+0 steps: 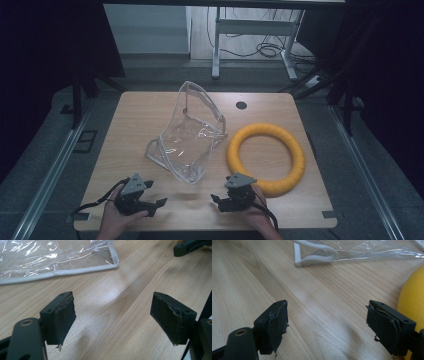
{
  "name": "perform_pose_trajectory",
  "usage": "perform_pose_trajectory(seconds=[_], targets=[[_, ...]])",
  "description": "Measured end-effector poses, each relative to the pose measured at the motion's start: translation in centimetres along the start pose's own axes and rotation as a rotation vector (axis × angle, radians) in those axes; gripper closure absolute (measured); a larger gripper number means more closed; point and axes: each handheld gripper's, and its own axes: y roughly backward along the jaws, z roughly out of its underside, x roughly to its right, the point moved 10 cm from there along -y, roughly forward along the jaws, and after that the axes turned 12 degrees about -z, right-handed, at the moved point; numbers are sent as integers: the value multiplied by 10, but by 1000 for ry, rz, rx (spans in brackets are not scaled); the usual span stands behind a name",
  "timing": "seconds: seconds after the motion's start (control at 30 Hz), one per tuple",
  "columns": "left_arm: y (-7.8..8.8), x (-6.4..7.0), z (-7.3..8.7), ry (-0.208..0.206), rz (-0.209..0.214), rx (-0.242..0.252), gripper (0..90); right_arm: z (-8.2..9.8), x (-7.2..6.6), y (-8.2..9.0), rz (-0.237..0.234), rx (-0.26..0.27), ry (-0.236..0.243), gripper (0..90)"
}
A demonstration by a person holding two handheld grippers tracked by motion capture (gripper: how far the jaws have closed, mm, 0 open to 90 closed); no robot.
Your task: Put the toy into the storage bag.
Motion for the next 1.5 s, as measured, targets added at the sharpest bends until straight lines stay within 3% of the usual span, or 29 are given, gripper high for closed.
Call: perform_pose_trajectory(seconds=[0.23,0.43,0.77,1.07,1.23,1.5], targets=[[0,1,0,0,3,3,198,-4,2,6,5,32,4,208],[2,1,-1,6,3,8,198,-8,-2,5,-5,36,43,234],[1,2,0,8,6,6,198,-15,-1,9,-26,66,21,228],[2,1,-2,16,9,9,198,-23,4,24,-25,88,14,250],[3,-1,-4,26,8,15,198,-33,12,43,-37,105,-1,238],[3,-2,-5,28,11,14,198,-41,23,57,-37,95,-5,252]])
